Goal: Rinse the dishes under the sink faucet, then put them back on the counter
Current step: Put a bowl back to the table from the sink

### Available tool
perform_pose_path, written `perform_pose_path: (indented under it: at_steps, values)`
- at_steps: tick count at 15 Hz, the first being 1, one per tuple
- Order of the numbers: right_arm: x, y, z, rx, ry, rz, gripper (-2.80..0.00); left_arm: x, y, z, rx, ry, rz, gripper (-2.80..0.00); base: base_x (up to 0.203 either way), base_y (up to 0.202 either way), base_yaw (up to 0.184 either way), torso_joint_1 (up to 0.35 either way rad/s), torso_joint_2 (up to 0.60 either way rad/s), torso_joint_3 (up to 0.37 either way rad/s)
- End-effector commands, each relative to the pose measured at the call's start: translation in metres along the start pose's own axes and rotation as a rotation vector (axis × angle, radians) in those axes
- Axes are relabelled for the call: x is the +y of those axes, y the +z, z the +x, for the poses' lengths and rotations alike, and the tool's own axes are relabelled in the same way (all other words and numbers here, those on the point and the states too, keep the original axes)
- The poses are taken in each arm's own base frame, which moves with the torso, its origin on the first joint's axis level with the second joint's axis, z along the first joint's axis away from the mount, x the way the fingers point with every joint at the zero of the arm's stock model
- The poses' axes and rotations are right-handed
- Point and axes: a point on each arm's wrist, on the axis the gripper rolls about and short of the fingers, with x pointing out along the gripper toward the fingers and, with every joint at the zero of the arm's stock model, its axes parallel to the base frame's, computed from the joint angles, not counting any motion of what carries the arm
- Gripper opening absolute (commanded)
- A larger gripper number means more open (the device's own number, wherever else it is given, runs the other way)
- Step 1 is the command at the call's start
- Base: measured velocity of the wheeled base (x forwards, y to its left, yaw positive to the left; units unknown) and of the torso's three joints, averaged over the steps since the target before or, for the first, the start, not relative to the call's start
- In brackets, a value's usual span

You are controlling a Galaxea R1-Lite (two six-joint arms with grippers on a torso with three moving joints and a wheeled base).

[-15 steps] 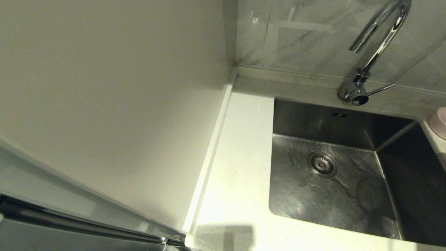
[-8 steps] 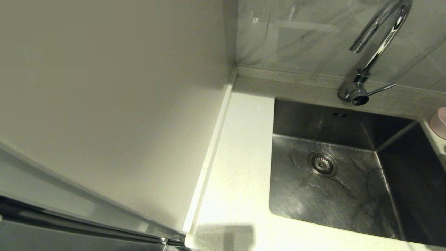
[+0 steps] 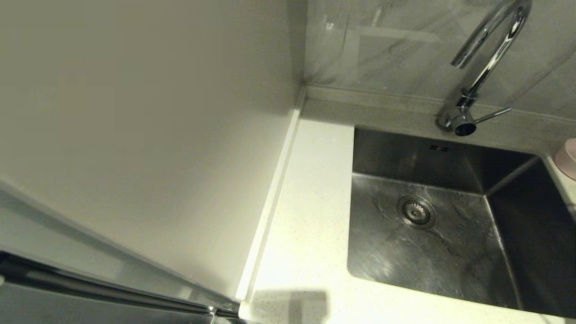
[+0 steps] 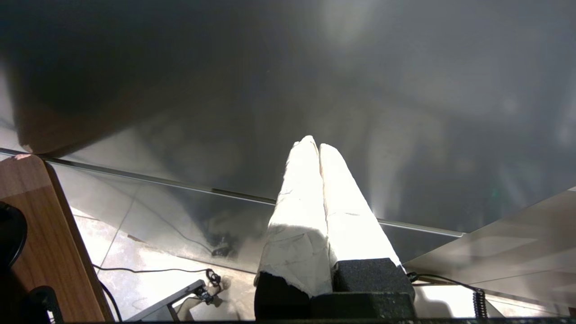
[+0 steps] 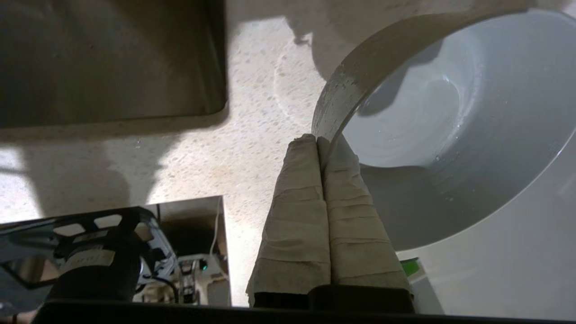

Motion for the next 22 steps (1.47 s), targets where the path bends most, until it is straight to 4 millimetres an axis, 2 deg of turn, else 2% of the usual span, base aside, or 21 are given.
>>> perform_pose_path:
  at_steps: [1, 5, 11, 12, 22]
  values:
    - [0.002, -0.002, 0.010, 0.040, 0.030, -0.006, -2.80, 0.000, -0.001, 0.000, 0.003, 0.000, 0.000, -2.80, 0.000, 0.000, 0.000, 0.000, 0.00, 0.000]
    - [0.001, 0.001, 0.021, 0.061, 0.050, -0.009, -2.80, 0.000, -0.001, 0.000, 0.003, 0.000, 0.000, -2.80, 0.000, 0.000, 0.000, 0.000, 0.00, 0.000]
    - [-0.014, 0.014, 0.033, -0.003, 0.001, 0.010, -2.80, 0.000, -0.001, 0.000, 0.003, 0.000, 0.000, -2.80, 0.000, 0.000, 0.000, 0.000, 0.00, 0.000]
    - [-0.017, 0.016, 0.035, -0.019, -0.011, 0.010, 0.00, 0.000, -0.001, 0.000, 0.003, 0.000, 0.000, -2.80, 0.000, 0.000, 0.000, 0.000, 0.00, 0.000]
    - [-0.021, 0.012, 0.024, -0.069, -0.051, -0.012, 0.00, 0.000, -0.001, 0.000, 0.003, 0.000, 0.000, -2.80, 0.000, 0.000, 0.000, 0.000, 0.00, 0.000]
